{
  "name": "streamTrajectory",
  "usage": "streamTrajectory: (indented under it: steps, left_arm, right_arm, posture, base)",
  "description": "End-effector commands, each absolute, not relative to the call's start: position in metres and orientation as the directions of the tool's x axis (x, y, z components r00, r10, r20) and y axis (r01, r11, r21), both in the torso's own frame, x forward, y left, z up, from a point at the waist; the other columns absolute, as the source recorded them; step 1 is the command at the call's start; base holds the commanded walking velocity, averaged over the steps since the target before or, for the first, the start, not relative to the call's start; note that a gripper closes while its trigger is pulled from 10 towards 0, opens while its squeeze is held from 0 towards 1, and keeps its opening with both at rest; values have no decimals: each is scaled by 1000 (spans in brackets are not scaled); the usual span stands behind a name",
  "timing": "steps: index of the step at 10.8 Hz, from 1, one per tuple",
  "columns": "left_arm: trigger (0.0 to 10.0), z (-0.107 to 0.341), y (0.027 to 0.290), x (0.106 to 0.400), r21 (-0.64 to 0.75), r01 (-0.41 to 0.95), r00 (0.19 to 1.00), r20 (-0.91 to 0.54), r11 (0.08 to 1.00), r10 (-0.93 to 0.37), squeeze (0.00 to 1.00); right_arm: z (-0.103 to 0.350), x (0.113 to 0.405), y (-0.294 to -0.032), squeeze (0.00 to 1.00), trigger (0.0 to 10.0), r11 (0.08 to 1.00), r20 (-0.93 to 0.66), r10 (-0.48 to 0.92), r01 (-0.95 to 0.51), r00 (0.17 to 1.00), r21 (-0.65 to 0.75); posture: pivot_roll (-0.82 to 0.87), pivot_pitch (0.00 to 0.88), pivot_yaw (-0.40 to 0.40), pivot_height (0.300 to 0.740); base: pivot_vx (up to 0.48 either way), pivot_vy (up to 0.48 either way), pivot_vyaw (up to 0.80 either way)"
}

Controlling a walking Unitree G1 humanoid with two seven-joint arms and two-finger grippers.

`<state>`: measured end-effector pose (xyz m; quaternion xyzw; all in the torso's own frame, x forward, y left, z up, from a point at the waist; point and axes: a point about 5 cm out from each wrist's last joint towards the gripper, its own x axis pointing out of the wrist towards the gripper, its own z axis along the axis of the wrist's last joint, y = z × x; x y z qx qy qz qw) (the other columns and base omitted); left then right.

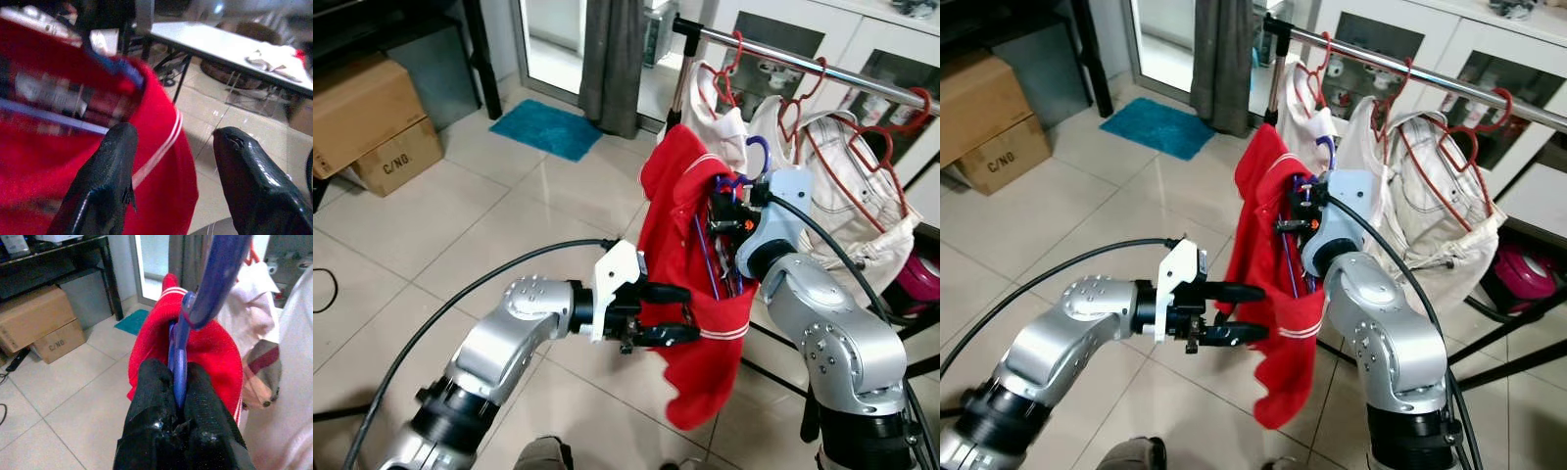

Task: Hang hanger

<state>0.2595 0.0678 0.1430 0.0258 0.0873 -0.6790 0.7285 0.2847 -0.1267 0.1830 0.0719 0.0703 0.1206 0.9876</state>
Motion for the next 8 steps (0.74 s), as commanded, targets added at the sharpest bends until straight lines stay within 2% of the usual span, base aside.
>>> streamTrajectory:
  steps: [1, 3, 4, 5, 8]
  left_arm:
    - [10000, 149, 59, 262, -47, 999, -3, -157, 4, -988, 0]
    - [10000, 140, 52, 270, 13, 1000, -7, -216, -10, -976, 0]
    - [8392, 138, 50, 273, 29, 1000, 5, -208, -1, -978, 0]
    - [0, 136, 46, 274, 30, 999, -8, -210, -14, -978, 0]
    - [0, 126, 39, 281, 77, 997, 38, -241, 20, -970, 0]
  right_arm:
    - [195, 284, -124, 0, 10000, 953, -72, 272, -258, 960, 158]
    - [196, 283, -122, 0, 10000, 947, -67, 285, -270, 956, 176]
    - [196, 283, -122, 0, 10000, 947, -65, 285, -270, 956, 176]
    - [197, 283, -123, 0, 10000, 948, -57, 282, -269, 958, 171]
    - [199, 283, -120, 0, 10000, 943, -46, 299, -287, 953, 170]
  posture:
    - [0, 61, -85, 740]
    - [-2, 56, -84, 740]
    - [-3, 55, -85, 740]
    - [-5, 51, -86, 740]
    - [-7, 46, -92, 740]
  base:
    - [0, 0, 0]
    - [0, 0, 0]
    - [0, 0, 0]
    - [0, 0, 0]
    - [0, 0, 0]
